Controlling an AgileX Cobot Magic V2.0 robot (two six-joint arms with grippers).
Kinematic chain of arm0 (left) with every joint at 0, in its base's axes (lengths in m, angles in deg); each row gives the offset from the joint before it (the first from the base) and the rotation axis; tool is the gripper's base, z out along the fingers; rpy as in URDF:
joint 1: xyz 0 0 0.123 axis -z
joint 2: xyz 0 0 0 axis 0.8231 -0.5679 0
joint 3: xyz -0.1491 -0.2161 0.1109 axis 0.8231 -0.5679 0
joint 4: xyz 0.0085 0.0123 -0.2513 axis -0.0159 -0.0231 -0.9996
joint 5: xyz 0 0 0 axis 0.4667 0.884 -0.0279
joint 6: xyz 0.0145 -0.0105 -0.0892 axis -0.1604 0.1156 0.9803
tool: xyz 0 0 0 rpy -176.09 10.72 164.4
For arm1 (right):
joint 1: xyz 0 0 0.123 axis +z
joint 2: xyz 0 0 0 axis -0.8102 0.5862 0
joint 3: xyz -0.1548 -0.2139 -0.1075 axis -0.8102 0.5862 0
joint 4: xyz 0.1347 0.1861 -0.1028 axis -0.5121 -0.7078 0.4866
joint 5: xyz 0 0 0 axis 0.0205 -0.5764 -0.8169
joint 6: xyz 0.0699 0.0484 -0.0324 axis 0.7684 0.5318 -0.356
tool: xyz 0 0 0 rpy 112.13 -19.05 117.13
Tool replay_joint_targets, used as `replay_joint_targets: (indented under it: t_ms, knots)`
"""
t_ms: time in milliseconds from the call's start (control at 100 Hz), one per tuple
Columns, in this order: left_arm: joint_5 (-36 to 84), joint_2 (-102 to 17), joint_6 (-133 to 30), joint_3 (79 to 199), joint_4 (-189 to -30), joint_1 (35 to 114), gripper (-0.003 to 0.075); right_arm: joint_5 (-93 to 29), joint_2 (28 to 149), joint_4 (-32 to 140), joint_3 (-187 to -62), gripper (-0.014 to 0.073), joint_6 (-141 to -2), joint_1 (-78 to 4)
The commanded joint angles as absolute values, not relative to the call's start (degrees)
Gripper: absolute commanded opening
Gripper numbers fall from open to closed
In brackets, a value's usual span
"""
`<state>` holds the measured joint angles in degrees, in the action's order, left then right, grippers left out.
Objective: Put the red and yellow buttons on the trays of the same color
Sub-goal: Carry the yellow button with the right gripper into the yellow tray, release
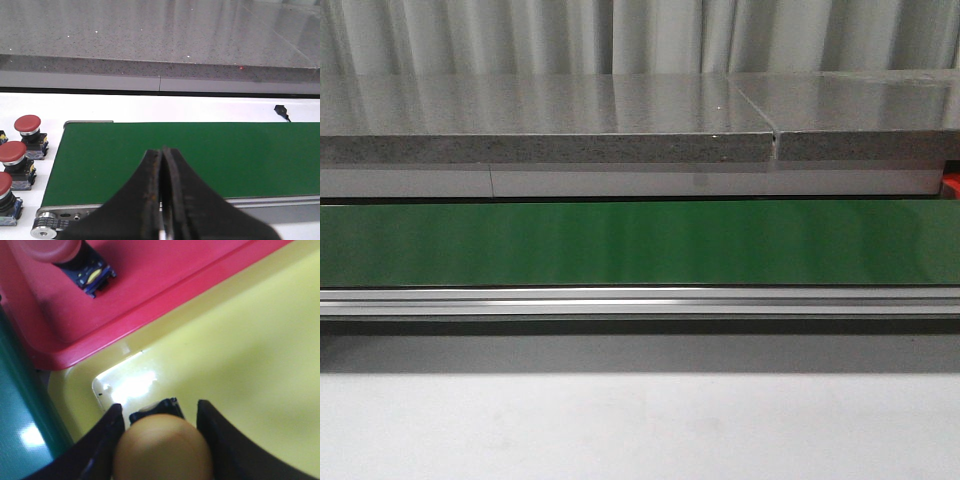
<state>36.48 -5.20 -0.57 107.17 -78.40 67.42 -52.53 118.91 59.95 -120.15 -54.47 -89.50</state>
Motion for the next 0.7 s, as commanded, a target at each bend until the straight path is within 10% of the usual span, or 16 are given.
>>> replay_joint_targets:
  t_ms: [0,690]
  knots:
    - [32.2,-5.6,-0.6,108.7,-78.3,67.8,-0.0019,-48.3,118.2,59.3,-121.3,0.0139,-55.1,-88.9]
    - [32.2,-5.6,-0.6,108.7,-78.3,67.8,-0.0019,-47.0,124.1,59.3,-121.2,0.0238,-56.1,-88.1]
